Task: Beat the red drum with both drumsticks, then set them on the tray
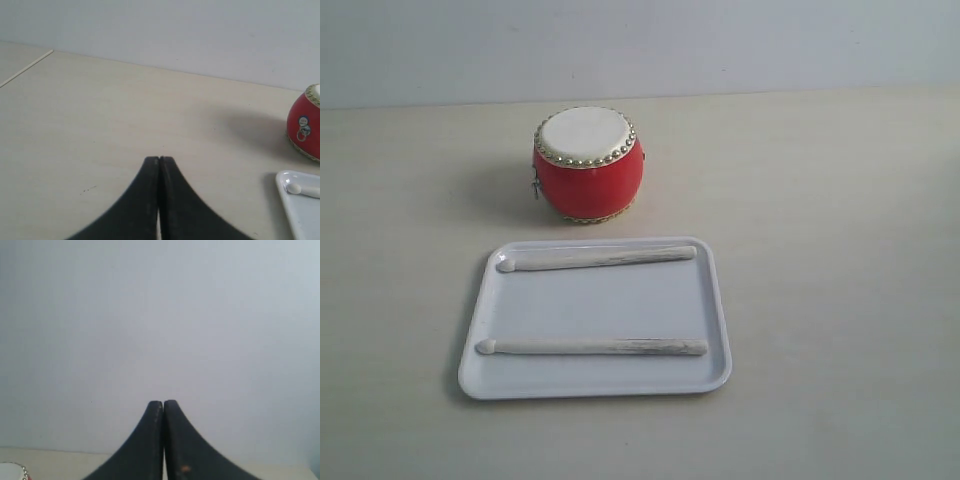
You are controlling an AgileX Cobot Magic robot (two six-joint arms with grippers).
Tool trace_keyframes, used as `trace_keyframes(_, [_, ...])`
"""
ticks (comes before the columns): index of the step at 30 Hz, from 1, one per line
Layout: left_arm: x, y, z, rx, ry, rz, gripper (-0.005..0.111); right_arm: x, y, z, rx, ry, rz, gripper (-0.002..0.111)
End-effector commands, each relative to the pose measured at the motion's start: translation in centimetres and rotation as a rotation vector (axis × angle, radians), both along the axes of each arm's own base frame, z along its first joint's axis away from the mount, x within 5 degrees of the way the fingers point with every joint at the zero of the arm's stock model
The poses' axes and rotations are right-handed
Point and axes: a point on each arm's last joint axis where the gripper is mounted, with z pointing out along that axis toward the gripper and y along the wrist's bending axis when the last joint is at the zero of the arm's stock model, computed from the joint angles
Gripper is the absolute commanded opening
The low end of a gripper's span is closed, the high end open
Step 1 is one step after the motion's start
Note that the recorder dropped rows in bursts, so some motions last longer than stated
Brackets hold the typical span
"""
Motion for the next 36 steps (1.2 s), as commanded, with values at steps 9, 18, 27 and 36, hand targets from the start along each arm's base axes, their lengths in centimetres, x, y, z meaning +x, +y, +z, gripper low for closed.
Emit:
trace_keyframes(9, [0.0,0.0,-0.1,0.012,-0.004,0.002,0.000,-1.9,-1.5,-6.0,0.033,0.032,-0.169,0.000])
trace_keyframes(18, [0.0,0.0,-0.1,0.012,-0.004,0.002,0.000,-2.4,-1.4,-13.0,-0.014,0.113,-0.155,0.000])
trace_keyframes(27, [0.0,0.0,-0.1,0.012,-0.004,0.002,0.000,-2.7,-1.4,-18.2,-0.005,0.201,-0.159,0.000])
trace_keyframes(36, [0.0,0.0,-0.1,0.012,-0.004,0.002,0.000,-3.0,-1.6,-19.0,0.032,0.296,-0.181,0.000])
